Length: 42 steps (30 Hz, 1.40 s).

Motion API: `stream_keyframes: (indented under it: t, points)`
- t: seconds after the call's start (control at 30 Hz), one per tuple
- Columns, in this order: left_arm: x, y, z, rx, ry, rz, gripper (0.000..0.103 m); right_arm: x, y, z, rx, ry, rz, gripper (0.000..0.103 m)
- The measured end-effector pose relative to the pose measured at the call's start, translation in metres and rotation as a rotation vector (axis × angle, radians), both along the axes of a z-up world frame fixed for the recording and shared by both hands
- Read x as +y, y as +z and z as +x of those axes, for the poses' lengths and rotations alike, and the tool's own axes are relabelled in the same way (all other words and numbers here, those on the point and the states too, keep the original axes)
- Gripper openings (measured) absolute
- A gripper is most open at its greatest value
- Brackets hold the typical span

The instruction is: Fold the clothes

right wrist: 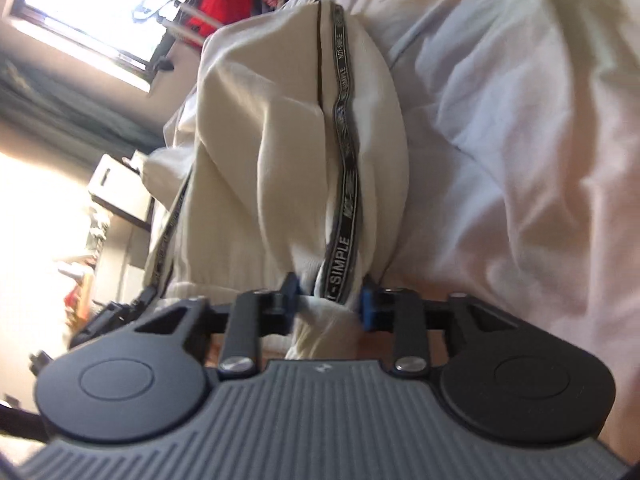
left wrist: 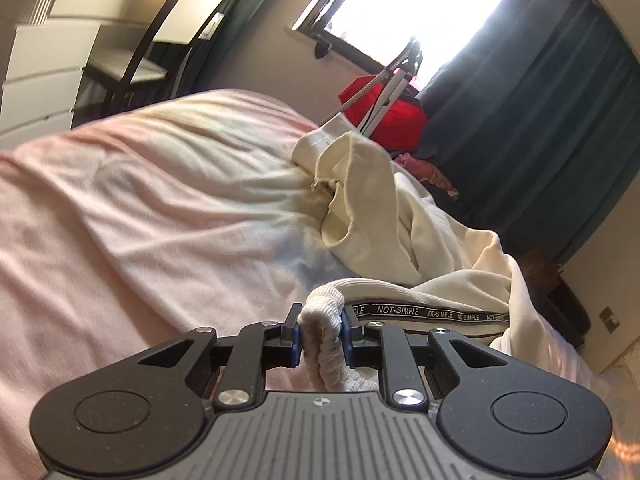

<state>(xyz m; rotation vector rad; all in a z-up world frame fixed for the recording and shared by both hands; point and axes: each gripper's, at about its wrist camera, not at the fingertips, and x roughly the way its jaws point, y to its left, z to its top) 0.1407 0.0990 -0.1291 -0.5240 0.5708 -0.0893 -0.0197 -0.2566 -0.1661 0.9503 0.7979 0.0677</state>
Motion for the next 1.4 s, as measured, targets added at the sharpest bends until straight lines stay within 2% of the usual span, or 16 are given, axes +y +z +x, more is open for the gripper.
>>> stream_keyframes:
  t: [0.1,0.23,0.37,0.47,0.57,0.7,0.77,0.9,1.0,1.1,1.13,1.17,1.2,1.27,1.33,1.4]
  points:
    - [0.003,0.022,0.006,-0.007,0.015,0.050,0.018,0.008,0.008,-0.006,-0.031,0.015,0.044,0.023]
    - [0.025,0.067,0.015,-0.048,0.077,0.096,0.017,0.049,0.020,0.000,-0.106,0.097,0.099,0.022]
    - [0.061,0.118,0.037,-0.079,0.170,0.259,0.017,0.127,0.015,0.036,-0.120,0.209,0.179,0.022]
    - [0.095,0.144,0.066,-0.046,0.234,0.349,0.017,0.186,0.011,0.062,-0.131,0.293,0.239,0.022]
    - [0.125,0.157,0.102,-0.009,0.290,0.448,0.017,0.244,0.008,0.089,-0.142,0.377,0.300,0.022]
    - [0.159,0.152,0.155,0.040,0.360,0.538,0.017,0.320,-0.003,0.126,-0.153,0.459,0.330,0.022]
    - [0.175,0.135,0.177,0.073,0.379,0.527,0.017,0.343,-0.009,0.133,-0.142,0.492,0.292,0.023]
    - [0.195,0.089,0.194,0.112,0.366,0.442,0.020,0.367,-0.016,0.147,-0.109,0.554,0.187,0.026]
    - [0.196,0.072,0.193,0.099,0.338,0.472,0.022,0.373,-0.007,0.155,-0.131,0.598,0.117,0.026]
    - [0.196,0.073,0.183,0.080,0.316,0.476,0.029,0.378,0.003,0.154,-0.152,0.617,0.048,0.029]
    - [0.193,0.077,0.179,0.078,0.309,0.483,0.038,0.378,0.005,0.153,-0.151,0.619,0.039,0.031]
    - [0.190,0.081,0.174,0.077,0.303,0.492,0.044,0.376,0.006,0.153,-0.144,0.621,0.042,0.039]
    - [0.186,0.085,0.170,0.076,0.296,0.502,0.055,0.373,0.008,0.151,-0.142,0.621,0.045,0.060]
    - [0.176,0.095,0.157,0.062,0.281,0.522,0.065,0.363,0.016,0.144,-0.151,0.614,0.052,0.087]
    - [0.160,0.107,0.139,0.037,0.261,0.528,0.087,0.352,0.029,0.133,-0.186,0.608,0.034,0.087]
    - [0.140,0.115,0.118,0.019,0.235,0.510,0.088,0.337,0.045,0.121,-0.228,0.605,0.002,0.086]
